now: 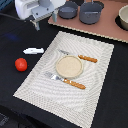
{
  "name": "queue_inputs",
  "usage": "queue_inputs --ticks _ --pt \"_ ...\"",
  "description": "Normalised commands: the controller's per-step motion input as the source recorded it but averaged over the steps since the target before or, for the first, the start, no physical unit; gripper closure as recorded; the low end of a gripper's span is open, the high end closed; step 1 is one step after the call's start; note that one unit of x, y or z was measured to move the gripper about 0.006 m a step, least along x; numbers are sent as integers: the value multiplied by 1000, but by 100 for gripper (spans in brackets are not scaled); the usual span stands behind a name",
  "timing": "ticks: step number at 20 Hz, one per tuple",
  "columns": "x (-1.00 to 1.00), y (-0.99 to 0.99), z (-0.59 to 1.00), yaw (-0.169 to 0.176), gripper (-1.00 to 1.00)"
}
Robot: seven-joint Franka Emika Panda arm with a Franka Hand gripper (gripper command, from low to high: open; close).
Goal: Place the pan onto the stove and place the fish and sausage into the pan.
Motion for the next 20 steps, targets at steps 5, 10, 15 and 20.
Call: queue_inputs --ticks 5,10,15,20 --pt "-90 -474 -308 90 -100" --pt "-273 -381 -517 89 -100" --pt "-29 -128 -221 164 -100" --pt "0 -6 -159 123 -100"
